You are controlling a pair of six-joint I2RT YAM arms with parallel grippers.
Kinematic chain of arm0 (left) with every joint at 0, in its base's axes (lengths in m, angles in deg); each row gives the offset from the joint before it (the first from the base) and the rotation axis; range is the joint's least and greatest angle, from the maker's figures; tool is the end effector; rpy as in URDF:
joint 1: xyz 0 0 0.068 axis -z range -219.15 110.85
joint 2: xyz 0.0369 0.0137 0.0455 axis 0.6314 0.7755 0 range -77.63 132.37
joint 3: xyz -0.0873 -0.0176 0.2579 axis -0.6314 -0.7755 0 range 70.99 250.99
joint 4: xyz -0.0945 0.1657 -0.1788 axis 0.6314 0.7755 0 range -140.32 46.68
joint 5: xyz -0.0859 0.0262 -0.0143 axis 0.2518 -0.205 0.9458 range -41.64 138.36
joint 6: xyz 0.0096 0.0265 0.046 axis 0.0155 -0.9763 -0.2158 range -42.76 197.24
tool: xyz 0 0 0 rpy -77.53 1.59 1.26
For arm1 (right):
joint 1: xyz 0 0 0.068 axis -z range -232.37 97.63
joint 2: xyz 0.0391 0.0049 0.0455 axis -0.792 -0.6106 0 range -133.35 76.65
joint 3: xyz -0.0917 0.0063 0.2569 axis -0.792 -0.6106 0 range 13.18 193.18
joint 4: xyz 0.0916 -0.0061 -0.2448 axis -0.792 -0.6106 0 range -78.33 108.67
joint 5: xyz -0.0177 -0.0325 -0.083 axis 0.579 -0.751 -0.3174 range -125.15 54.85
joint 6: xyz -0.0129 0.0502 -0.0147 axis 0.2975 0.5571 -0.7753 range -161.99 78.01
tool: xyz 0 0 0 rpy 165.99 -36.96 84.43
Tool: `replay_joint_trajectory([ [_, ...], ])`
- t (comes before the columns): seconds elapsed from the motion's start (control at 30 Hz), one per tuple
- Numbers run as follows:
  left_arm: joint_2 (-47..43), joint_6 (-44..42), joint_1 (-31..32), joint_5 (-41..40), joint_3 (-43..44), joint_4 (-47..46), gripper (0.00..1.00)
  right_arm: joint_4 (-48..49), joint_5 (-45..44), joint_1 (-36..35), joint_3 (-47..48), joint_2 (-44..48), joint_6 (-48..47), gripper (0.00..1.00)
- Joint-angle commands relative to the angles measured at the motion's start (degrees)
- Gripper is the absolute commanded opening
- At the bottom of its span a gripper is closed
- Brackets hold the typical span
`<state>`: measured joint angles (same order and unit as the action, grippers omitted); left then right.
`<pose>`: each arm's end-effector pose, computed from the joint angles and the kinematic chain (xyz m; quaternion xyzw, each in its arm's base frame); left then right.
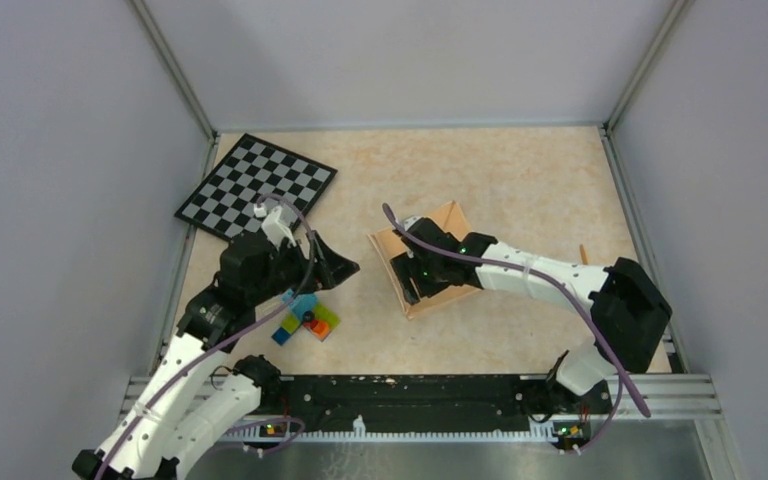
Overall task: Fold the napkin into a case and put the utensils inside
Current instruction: Pick up the upper triangle-folded napkin from the center of the board.
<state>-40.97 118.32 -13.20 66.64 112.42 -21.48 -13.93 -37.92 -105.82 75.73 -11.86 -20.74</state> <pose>0.1262 -0.0738 0.3073 -0.0234 0.8326 -0.4077 0.3742 0.1899 0.2535 0.2308 -0.2606 0.9264 0.1458 0.2293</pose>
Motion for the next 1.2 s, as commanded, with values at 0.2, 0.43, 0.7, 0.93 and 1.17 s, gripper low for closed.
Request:
replay_joint_trajectory([
  [0.2,7.07,-4.72,-0.25,-10.17,18.62,12.99,0.95,-3.31,-10.39,-10.47,11.62,-9.45,4.88,0.48],
  [0.43,10.43,-7.1,-0.34,-16.82,20.37,11.16,0.97,-11.19,-18.69,-11.54,21.53,-21.38,4.1,0.46],
  [0.7,18.49,-10.04,-1.71,-25.47,27.1,13.29,0.96,-17.62,-18.32,-11.71,26.44,-23.51,3.55,0.51],
  [0.93,25.2,-11.92,-1.96,-28.19,27.85,14.52,0.92,-18.12,-17.07,-11.75,24.1,-22.75,4.87,0.41],
  [1.17,25.35,-16.56,-0.38,-21.41,28.66,13.13,0.96,-8.32,-13.27,-11.76,15.13,-21.14,5.98,0.5],
])
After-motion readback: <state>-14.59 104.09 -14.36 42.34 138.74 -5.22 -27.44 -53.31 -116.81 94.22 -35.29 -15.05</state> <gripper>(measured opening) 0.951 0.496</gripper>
